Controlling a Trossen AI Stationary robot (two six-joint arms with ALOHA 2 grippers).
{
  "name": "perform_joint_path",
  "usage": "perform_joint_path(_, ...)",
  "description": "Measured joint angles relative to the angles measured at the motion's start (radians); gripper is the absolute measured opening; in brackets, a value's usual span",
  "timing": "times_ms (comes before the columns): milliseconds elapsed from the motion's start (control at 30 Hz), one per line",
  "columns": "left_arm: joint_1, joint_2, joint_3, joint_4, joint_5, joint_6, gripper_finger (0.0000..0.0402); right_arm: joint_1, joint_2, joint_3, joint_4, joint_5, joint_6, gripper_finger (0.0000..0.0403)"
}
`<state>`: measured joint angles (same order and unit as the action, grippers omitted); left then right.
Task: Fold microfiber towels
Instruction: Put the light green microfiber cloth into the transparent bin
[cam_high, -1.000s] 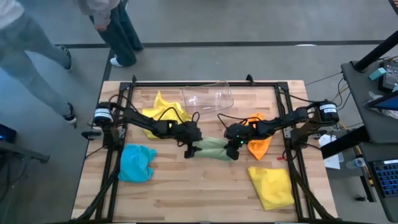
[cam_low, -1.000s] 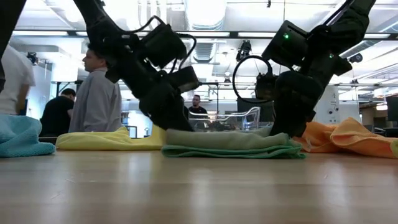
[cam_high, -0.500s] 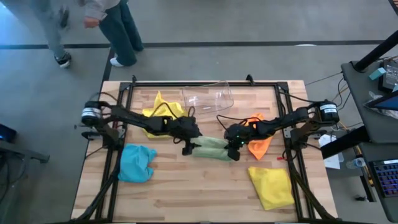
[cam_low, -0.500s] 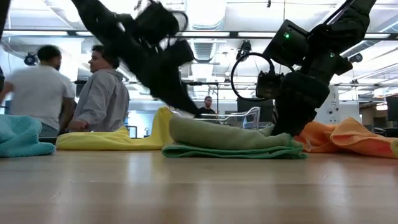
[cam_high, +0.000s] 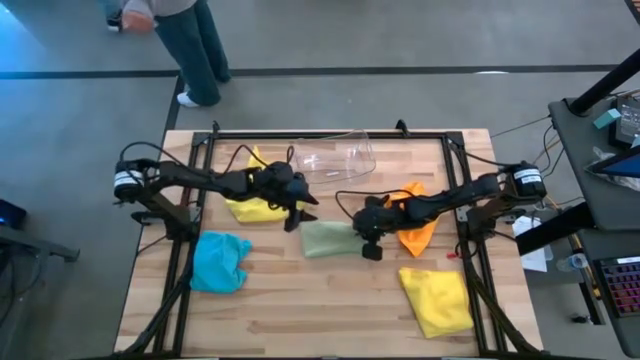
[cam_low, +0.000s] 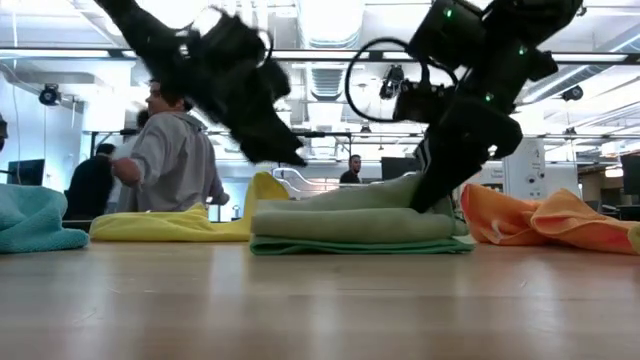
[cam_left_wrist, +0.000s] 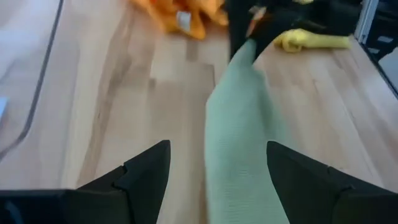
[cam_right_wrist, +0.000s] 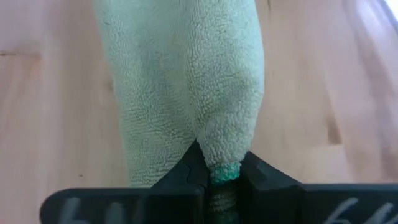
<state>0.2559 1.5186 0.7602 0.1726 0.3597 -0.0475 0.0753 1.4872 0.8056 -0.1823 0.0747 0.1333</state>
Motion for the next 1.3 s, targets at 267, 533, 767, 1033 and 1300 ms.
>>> perform_joint_path(267,0.031,0.032,-0.103,0.089,0.166,-0.077,0.0249,0.023,0.0,0.025,-0.002,0.063,-0.022,0.0018)
perform_joint_path(533,0.013,0.033,-0.165,0.115,0.216,-0.111,0.0249,0.023,0.0,0.025,-0.004,0.068,-0.014,0.0018)
perform_joint_path(767,0.0,0.033,-0.168,0.163,0.335,-0.16,0.0249,0.023,0.0,0.025,-0.001,0.068,-0.011,0.0018)
perform_joint_path(1033,-0.02,0.033,-0.182,0.151,0.309,-0.184,0.0249,0.023,0.0,0.025,0.0,0.069,0.0,0.0018)
perform_joint_path(1300,-0.022,0.033,-0.194,0.131,0.209,-0.206,0.0249,0.023,0.0,0.025,0.0,0.069,0.005,0.0018)
